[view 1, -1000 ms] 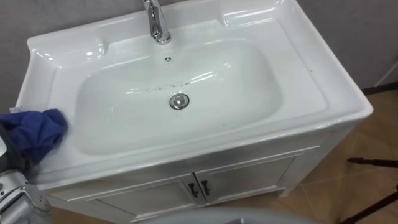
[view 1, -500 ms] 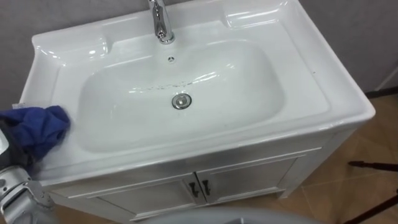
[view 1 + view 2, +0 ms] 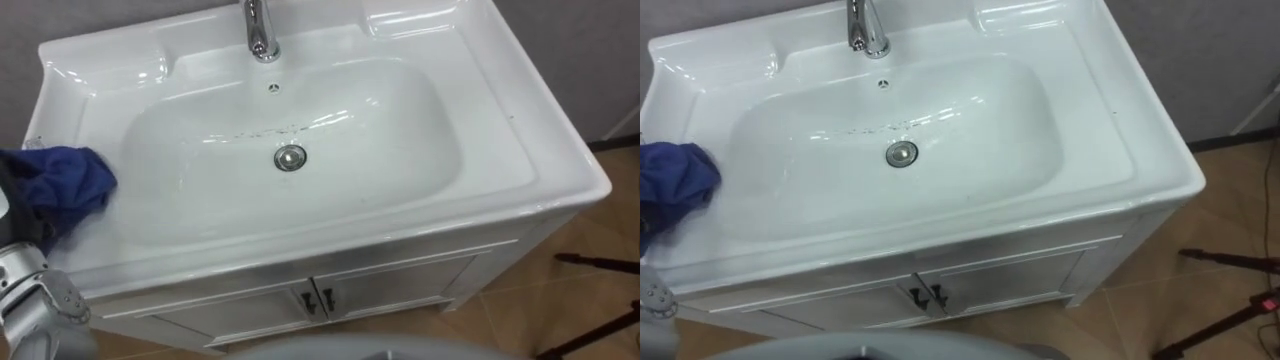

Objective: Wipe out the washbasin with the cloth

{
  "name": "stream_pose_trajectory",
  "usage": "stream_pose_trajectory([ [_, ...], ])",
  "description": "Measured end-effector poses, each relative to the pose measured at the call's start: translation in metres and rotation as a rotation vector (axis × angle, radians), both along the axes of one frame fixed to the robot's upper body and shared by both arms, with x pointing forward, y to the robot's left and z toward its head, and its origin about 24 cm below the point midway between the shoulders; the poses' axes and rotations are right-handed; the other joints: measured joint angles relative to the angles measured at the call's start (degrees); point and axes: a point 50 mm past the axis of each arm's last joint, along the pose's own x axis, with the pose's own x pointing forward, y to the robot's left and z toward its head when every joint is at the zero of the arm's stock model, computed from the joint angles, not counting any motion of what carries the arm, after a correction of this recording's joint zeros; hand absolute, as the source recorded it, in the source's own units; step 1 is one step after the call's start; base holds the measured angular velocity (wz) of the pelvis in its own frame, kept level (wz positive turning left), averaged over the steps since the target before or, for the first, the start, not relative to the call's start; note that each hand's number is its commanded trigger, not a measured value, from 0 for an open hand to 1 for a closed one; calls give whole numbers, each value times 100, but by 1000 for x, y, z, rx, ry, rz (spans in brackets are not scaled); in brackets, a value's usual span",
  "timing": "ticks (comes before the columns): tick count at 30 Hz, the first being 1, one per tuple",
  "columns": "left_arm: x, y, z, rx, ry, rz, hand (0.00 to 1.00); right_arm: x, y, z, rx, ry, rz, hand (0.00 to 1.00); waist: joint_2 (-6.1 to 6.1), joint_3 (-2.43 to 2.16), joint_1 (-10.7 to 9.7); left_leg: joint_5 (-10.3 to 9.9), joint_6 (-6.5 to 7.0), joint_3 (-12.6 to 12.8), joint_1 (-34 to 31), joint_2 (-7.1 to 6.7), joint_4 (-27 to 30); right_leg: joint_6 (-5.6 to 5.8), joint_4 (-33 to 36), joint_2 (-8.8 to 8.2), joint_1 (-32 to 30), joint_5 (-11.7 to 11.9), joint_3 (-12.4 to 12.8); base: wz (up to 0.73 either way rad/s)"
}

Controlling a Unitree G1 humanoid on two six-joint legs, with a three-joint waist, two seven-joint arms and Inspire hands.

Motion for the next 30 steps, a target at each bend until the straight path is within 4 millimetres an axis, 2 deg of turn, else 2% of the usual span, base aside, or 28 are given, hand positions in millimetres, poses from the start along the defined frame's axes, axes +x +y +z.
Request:
stream_pose_trajectory([
  [5,-3,-1,-4,-19,31,-4,100,-3,1,0,18,2,18,0,9,10,-7,0,0,4,15,1,-29,-1,-1,-1,9,0,1,0],
  [7,-3,0,-6,-23,40,-2,7,-2,0,0,19,2,24,0,-3,16,-10,0,0,4,14,-2,-32,0,-8,-5,17,0,-14,2],
  [8,-4,-1,-7,-25,47,-2,0,-2,0,0,18,3,28,0,-13,19,-8,0,0,9,14,-6,-34,4,-16,-9,26,-2,-14,3],
  [16,-13,1,-14,-48,85,11,0,1,-1,1,20,2,58,0,-34,13,-6,0,0,98,-36,-14,-8,16,-8,-13,-21,-10,56,-2],
  [23,-12,2,-19,-4,84,4,0,1,-1,1,16,4,61,0,-25,4,2,0,0,146,21,-12,6,16,-7,-10,-4,-10,80,0],
  [30,-7,10,-6,28,6,16,0,-2,-1,1,13,9,54,0,-18,-6,10,0,0,145,29,-10,3,14,7,-13,-9,-9,55,0],
])
